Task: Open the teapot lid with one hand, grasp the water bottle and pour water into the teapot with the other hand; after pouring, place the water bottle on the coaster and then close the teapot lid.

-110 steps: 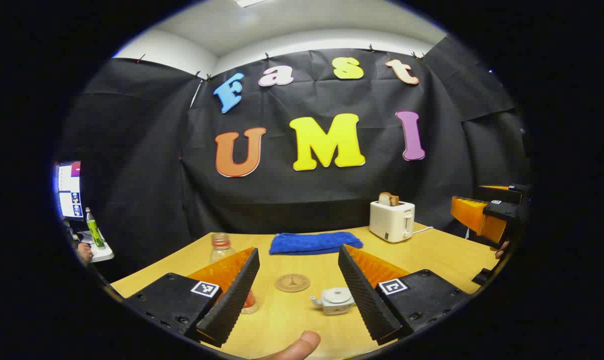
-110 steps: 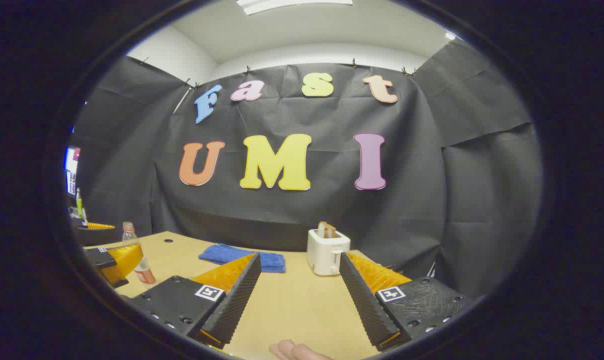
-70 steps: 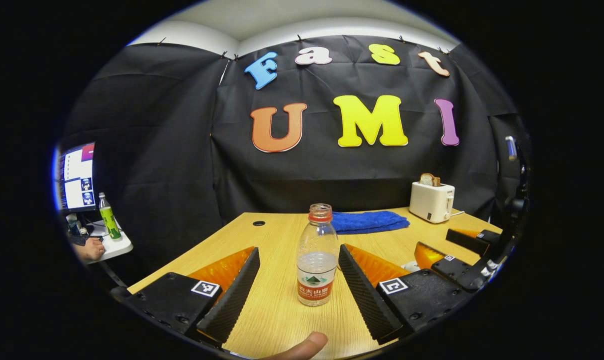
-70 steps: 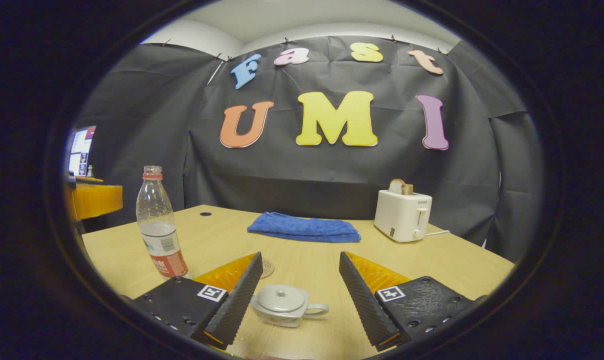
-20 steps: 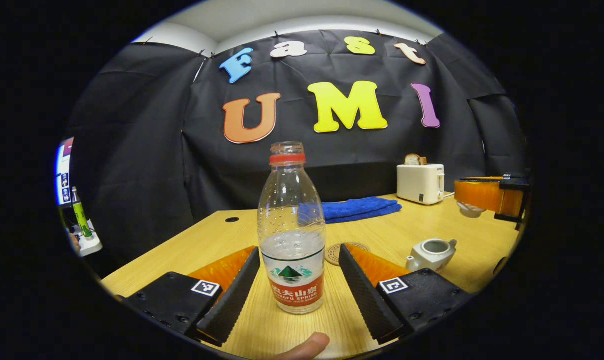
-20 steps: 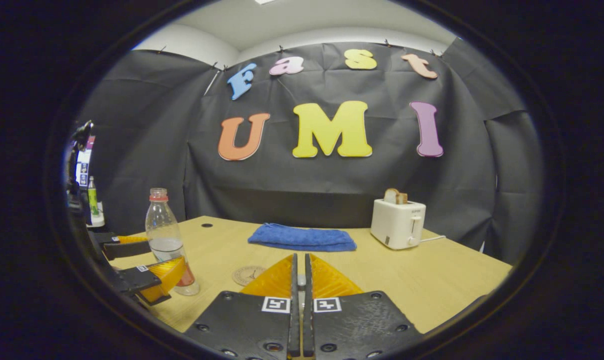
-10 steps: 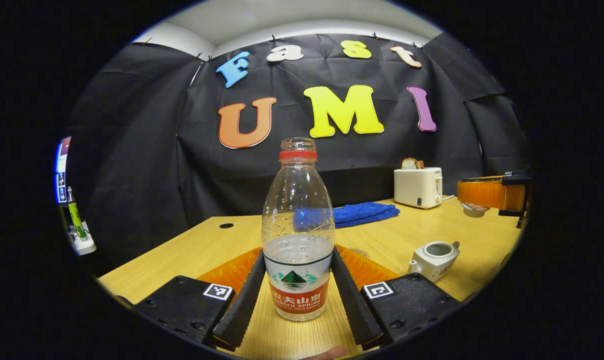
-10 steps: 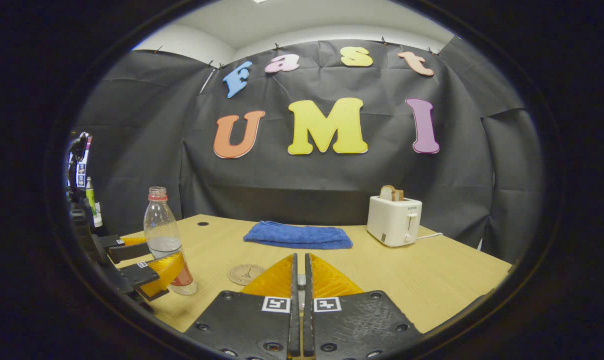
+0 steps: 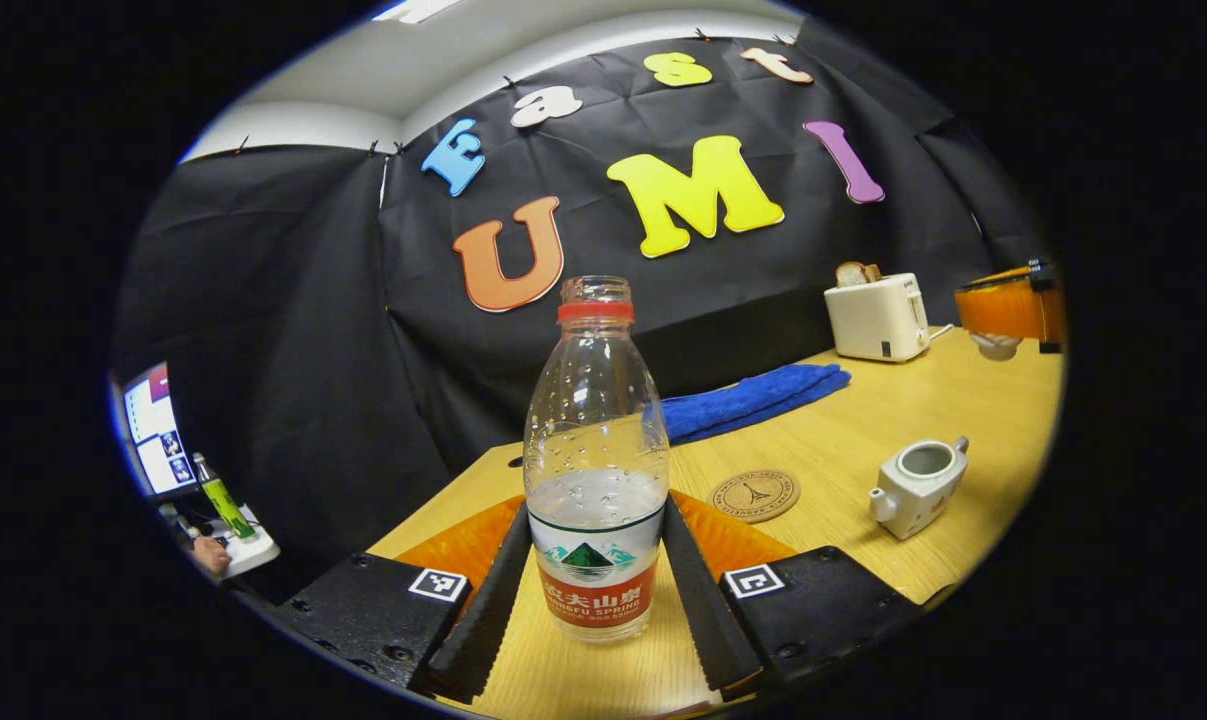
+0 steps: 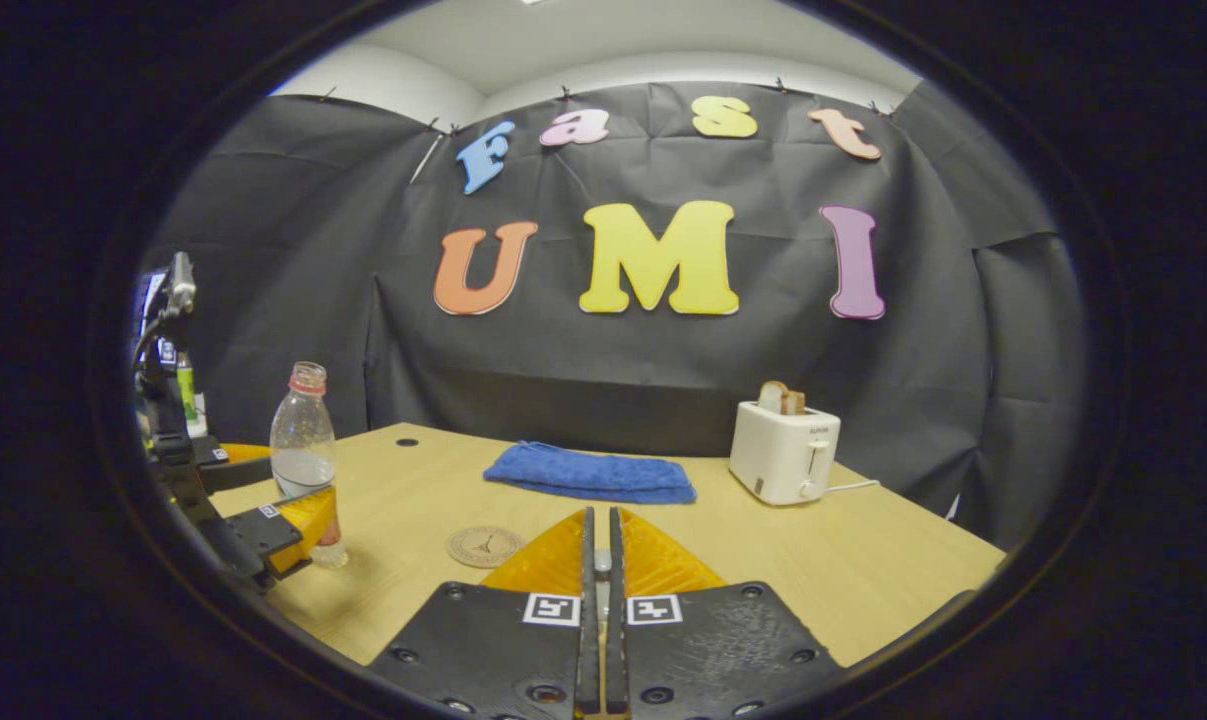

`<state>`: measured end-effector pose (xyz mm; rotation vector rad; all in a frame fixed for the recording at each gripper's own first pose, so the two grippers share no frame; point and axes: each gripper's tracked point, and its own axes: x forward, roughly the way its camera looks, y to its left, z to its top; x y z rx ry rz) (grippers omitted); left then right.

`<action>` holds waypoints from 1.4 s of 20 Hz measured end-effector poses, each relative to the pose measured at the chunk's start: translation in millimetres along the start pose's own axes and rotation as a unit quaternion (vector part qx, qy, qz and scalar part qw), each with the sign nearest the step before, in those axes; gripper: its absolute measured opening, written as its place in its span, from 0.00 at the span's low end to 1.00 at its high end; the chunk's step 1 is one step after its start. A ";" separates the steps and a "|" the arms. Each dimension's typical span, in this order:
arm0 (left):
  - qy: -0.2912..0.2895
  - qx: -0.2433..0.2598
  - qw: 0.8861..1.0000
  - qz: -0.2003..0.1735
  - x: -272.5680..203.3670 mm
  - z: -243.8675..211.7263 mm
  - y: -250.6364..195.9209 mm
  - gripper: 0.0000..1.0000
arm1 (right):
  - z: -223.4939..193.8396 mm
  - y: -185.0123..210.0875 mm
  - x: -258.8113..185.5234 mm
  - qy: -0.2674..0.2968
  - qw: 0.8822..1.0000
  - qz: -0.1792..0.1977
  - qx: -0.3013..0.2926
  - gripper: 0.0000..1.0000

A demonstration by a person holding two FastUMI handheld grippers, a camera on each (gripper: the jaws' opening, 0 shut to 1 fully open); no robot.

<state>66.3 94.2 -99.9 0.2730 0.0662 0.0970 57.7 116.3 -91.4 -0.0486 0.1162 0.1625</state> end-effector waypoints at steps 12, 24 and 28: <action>0.048 0.235 0.971 -0.008 -5.6 -5.9 -14.6 0.77 | 18.7 -53.4 -8.1 -0.005 1.000 -0.019 -0.006 0.02; 0.067 0.488 0.870 -0.017 -11.7 3.1 -35.3 0.77 | 23.3 -87.3 -4.1 -0.002 0.999 -0.038 0.020 0.02; 0.064 0.554 0.829 -0.039 -21.9 4.7 -46.8 0.77 | 22.1 -91.9 -2.5 0.003 0.999 -0.038 0.025 0.02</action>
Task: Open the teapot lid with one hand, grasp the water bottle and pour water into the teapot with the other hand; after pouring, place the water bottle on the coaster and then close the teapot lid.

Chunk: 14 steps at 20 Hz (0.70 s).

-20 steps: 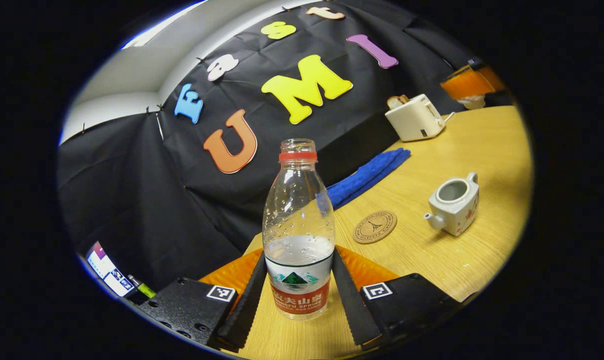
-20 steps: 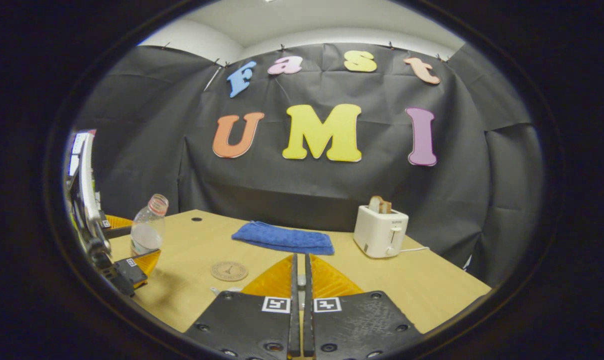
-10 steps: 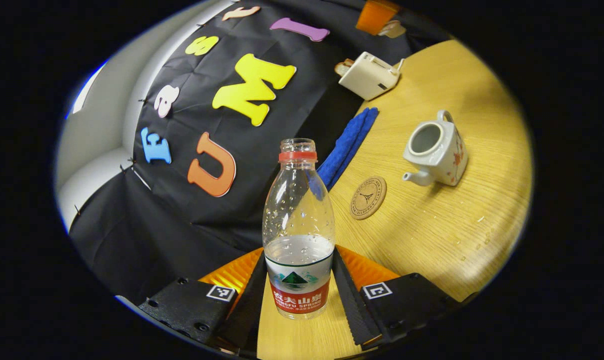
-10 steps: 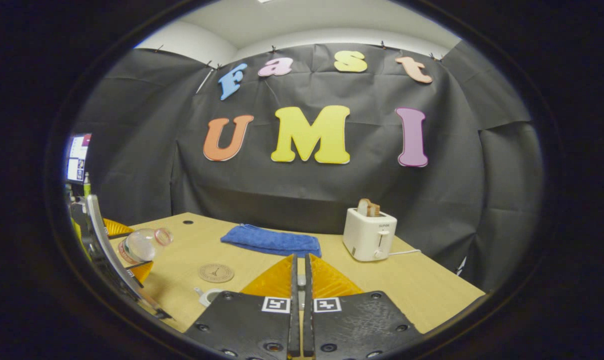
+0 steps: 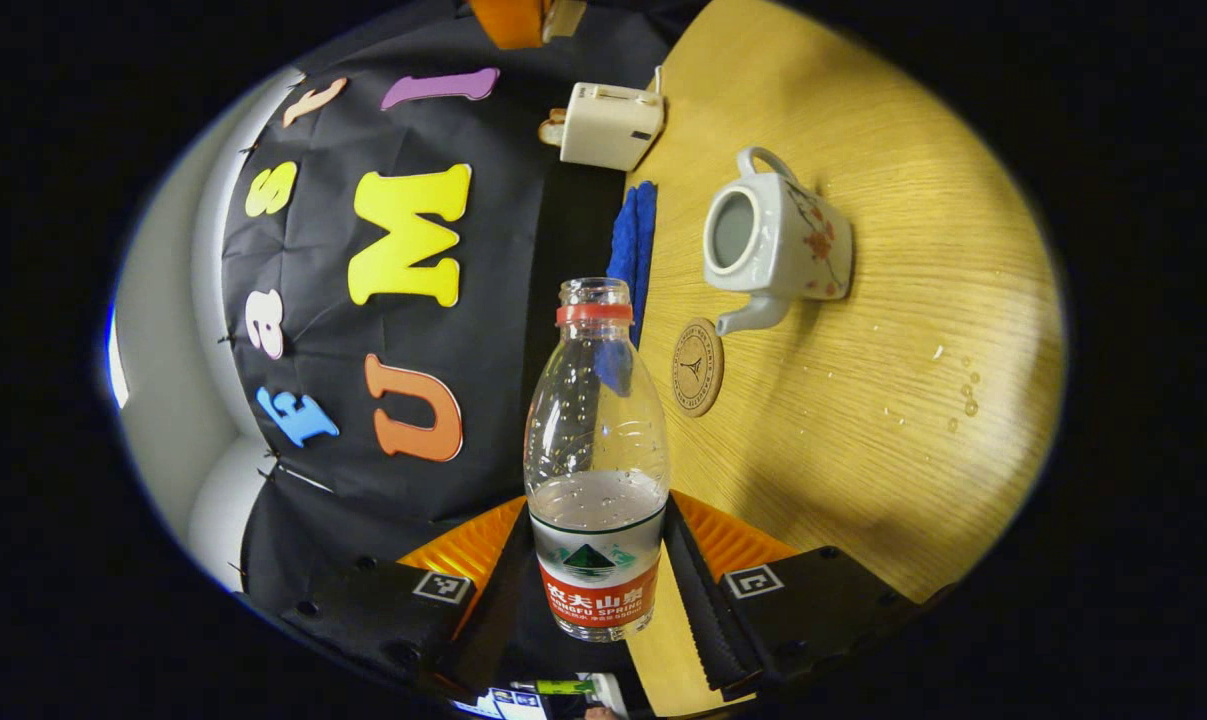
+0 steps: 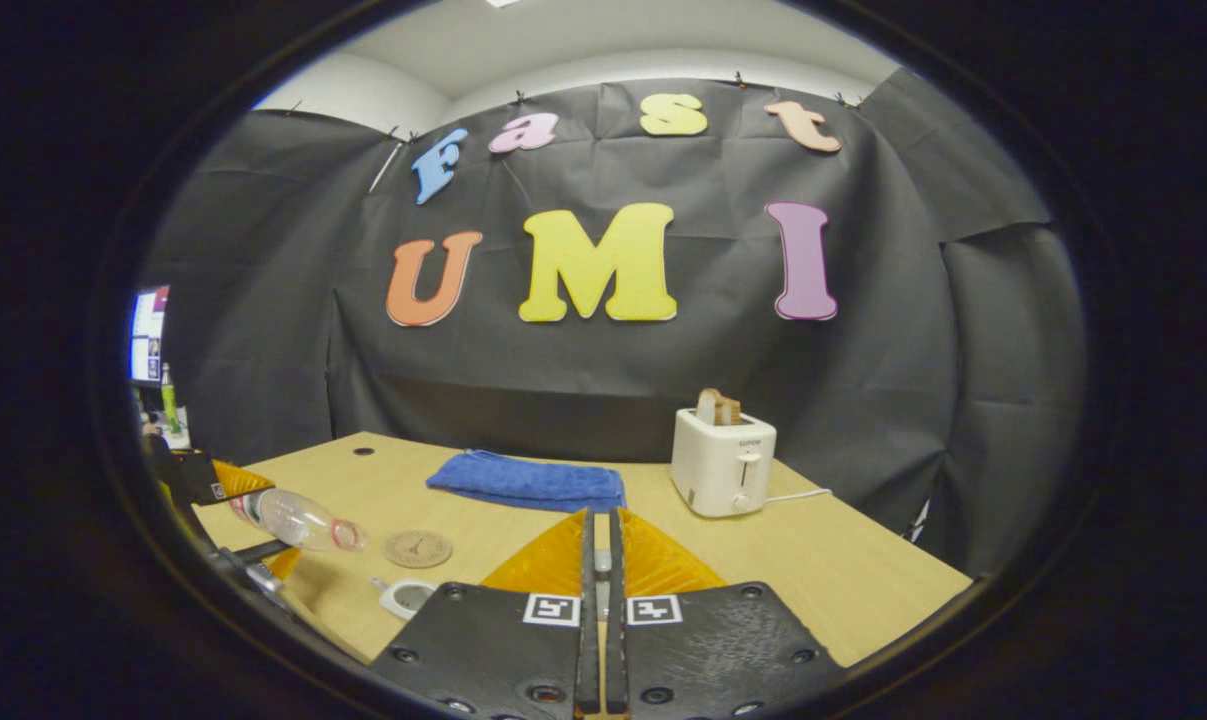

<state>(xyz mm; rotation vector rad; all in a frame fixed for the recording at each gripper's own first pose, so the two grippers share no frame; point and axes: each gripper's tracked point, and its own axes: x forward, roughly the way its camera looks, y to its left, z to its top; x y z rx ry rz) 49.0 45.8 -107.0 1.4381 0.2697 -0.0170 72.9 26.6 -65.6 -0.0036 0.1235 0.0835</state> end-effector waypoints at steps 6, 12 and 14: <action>0.006 0.089 0.996 0.000 0.3 10.3 2.3 0.77 | -1.1 -6.6 1.8 0.006 1.000 -0.002 0.005 0.02; -0.003 0.143 0.990 -0.008 -2.3 27.1 -0.3 0.81 | -0.6 -15.0 1.4 0.008 1.000 -0.008 0.015 0.02; 0.003 0.153 0.988 -0.013 -1.3 23.1 0.6 0.76 | 0.6 -16.7 0.8 0.007 1.000 -0.010 0.014 0.02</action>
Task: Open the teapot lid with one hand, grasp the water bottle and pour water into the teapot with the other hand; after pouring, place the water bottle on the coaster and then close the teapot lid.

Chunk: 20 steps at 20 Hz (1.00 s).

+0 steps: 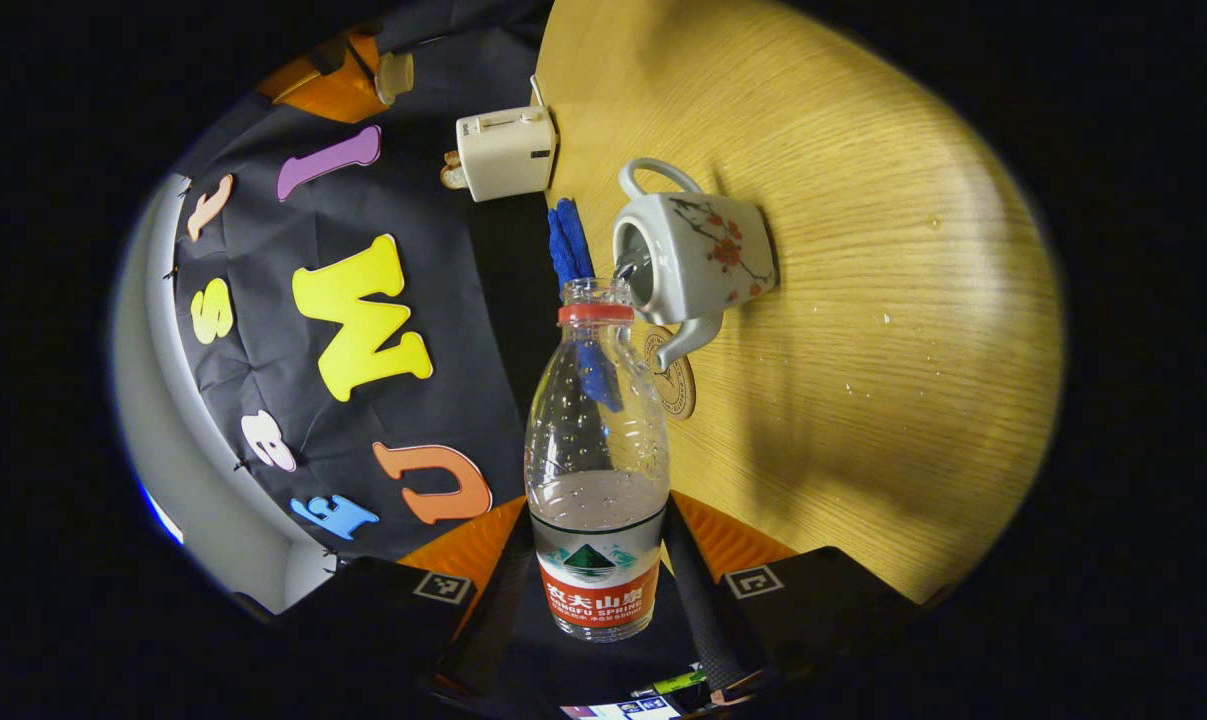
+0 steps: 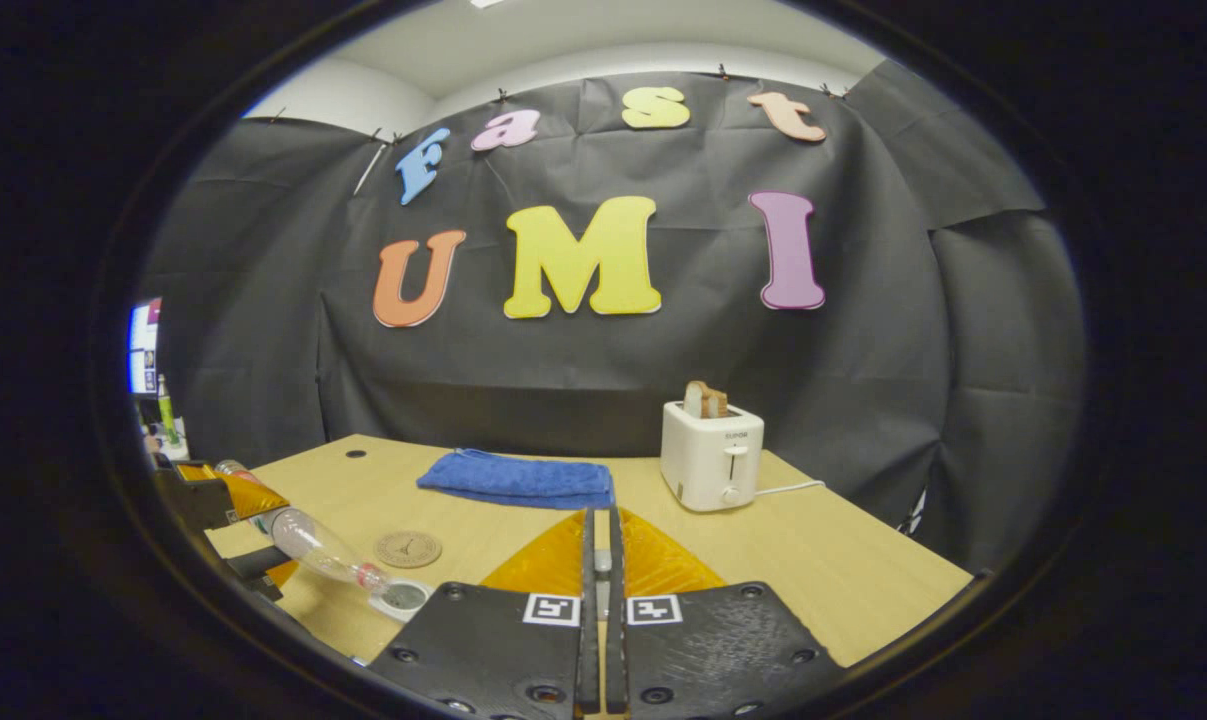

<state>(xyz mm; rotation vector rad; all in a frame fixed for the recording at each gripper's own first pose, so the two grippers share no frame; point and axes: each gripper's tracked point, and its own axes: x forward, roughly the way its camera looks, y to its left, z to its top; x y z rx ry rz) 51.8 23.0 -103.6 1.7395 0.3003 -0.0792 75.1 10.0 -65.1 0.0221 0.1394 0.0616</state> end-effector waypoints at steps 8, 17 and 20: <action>0.007 0.054 0.998 0.013 0.4 -1.3 18.9 0.77 | 2.4 1.2 -2.0 -0.002 1.000 0.004 0.002 0.02; 0.015 0.121 0.992 0.028 0.9 0.1 36.4 0.76 | 4.5 4.8 -4.1 -0.002 1.000 0.010 0.001 0.02; 0.014 0.150 0.988 0.035 -2.3 2.0 44.2 0.76 | 5.3 1.1 -5.1 -0.003 1.000 0.006 0.005 0.02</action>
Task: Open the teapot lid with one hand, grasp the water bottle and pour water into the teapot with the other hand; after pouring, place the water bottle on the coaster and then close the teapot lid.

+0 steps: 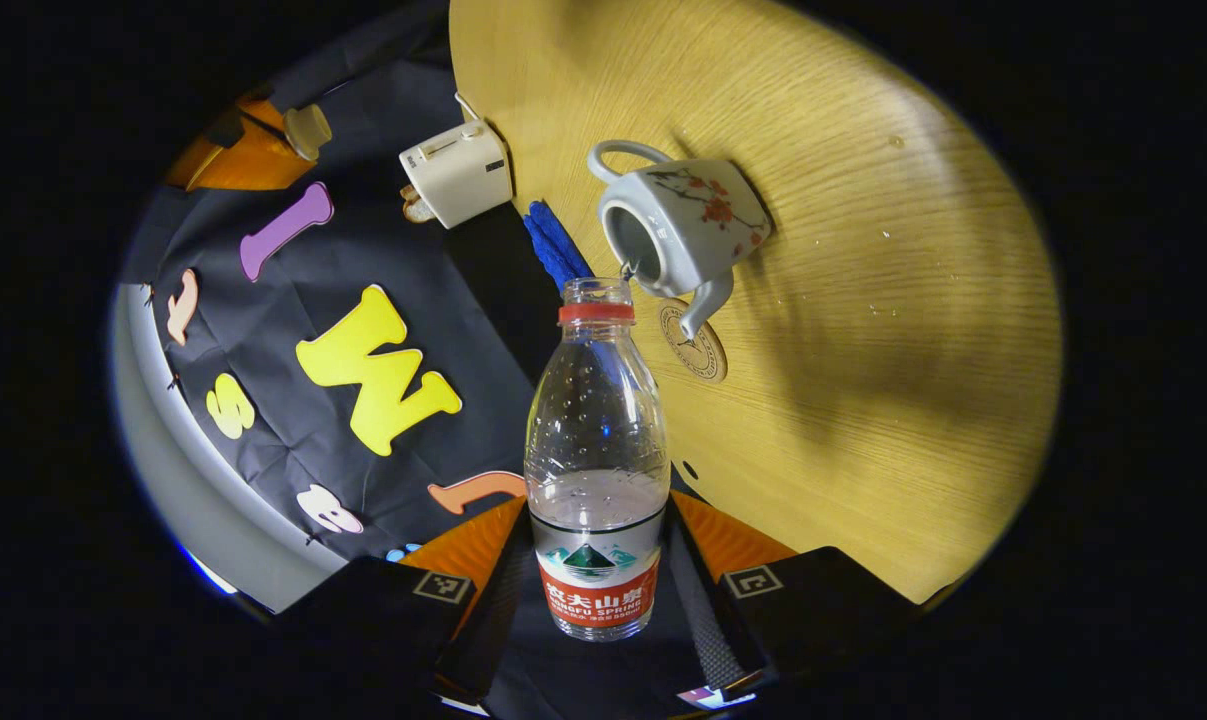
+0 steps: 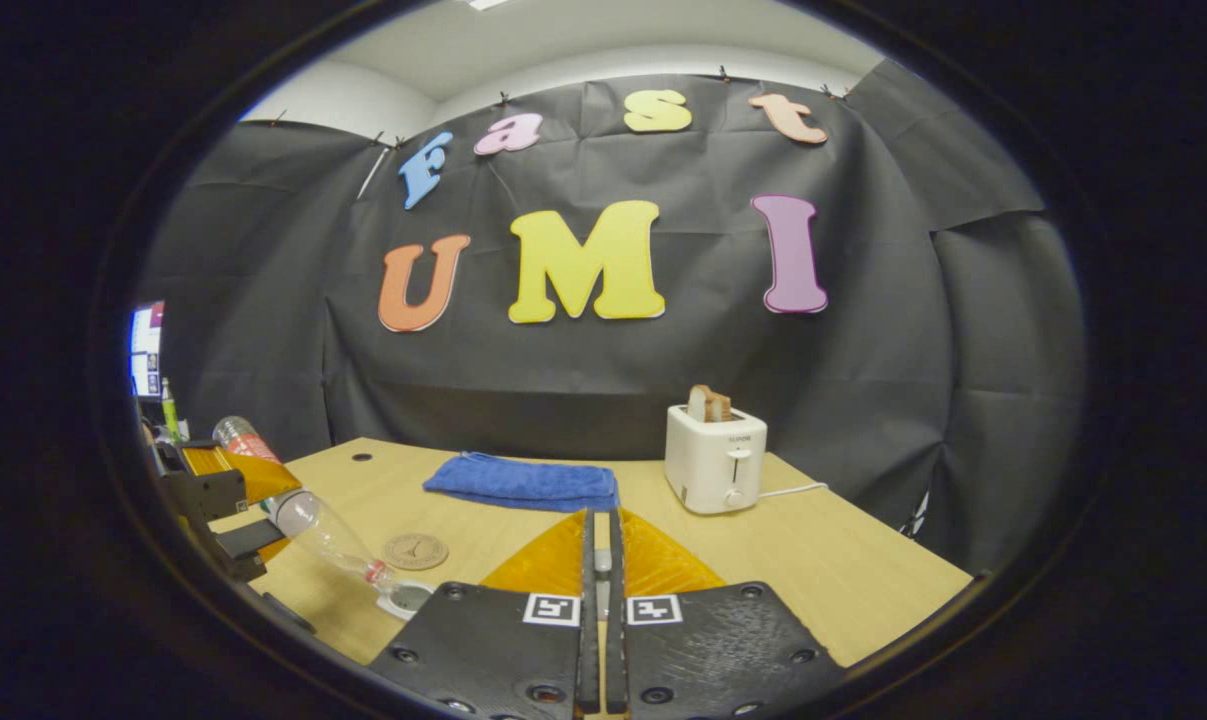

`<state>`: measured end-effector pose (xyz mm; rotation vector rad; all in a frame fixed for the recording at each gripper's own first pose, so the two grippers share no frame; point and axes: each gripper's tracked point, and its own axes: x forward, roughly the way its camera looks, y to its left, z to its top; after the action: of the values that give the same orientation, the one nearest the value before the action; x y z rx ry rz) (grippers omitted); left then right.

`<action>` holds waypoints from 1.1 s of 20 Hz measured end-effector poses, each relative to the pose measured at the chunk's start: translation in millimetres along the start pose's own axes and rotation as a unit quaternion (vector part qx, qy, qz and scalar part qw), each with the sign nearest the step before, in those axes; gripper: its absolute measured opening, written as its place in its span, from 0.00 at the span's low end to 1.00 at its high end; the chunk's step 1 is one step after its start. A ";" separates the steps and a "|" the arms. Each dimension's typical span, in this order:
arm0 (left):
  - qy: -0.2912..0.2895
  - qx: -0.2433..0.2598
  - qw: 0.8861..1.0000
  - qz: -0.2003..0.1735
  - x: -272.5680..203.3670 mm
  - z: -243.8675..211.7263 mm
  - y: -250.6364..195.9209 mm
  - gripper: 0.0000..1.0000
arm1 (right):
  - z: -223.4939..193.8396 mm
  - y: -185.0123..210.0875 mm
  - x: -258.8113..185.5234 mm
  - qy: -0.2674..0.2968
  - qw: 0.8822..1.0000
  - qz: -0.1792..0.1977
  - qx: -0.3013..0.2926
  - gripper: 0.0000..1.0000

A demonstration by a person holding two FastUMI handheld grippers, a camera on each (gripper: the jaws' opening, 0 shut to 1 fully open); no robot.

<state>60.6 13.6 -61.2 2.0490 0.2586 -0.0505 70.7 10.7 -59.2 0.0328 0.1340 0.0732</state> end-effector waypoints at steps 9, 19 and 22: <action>0.010 0.046 0.999 0.013 -15.5 5.1 14.6 0.77 | 4.0 -1.4 -2.8 -0.002 1.000 0.000 0.005 0.02; 0.013 0.064 0.998 0.010 -5.7 -0.4 19.5 0.76 | 5.7 -7.3 -2.8 -0.005 1.000 -0.002 0.004 0.03; 0.007 0.062 0.998 0.006 -3.6 2.4 17.0 0.77 | 2.2 -5.3 -0.5 0.000 1.000 -0.002 0.001 0.03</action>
<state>60.7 3.3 -47.0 2.1752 0.2567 -0.0459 70.9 5.3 -57.1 0.0343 0.1350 0.0696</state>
